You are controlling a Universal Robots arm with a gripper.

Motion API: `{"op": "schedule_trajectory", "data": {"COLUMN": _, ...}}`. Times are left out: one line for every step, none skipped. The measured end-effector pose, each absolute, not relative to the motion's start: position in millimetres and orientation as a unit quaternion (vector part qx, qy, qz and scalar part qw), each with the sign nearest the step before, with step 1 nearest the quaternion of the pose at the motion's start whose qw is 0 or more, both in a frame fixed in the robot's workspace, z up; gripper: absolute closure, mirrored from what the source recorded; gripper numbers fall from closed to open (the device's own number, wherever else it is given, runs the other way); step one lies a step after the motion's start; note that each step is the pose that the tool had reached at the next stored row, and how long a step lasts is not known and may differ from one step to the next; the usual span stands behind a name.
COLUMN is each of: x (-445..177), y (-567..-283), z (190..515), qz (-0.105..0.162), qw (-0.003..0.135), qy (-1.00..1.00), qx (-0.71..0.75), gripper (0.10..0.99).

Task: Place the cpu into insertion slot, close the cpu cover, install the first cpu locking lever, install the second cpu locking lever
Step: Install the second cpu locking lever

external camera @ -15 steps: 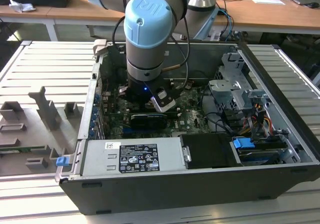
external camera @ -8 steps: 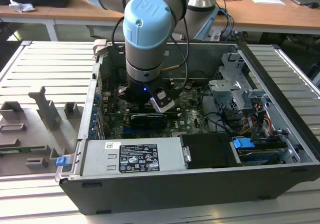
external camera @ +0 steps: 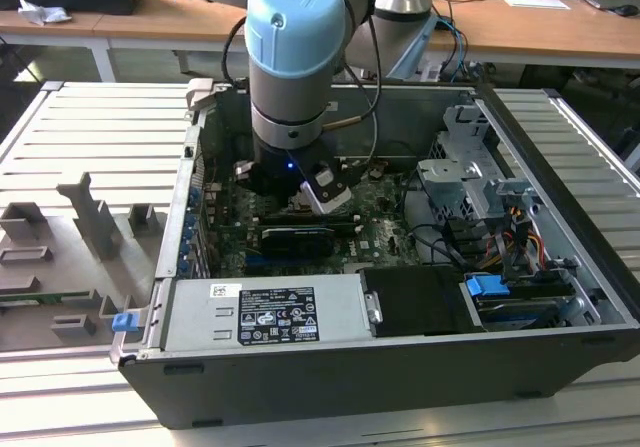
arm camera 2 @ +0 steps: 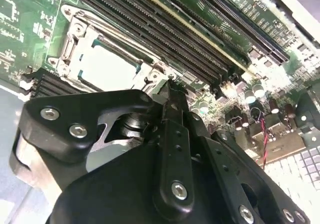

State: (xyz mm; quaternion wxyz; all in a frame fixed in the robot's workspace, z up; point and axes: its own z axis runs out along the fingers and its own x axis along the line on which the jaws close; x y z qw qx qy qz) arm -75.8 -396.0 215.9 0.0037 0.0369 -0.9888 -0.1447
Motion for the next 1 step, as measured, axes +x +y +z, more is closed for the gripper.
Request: {"op": "schedule_trajectory", "data": {"x": -75.7, "y": -395.9, "z": 216.4, "qz": -0.145, "qw": 0.004, "qy": -0.989, "qx": 0.037, "gripper": 0.980}}
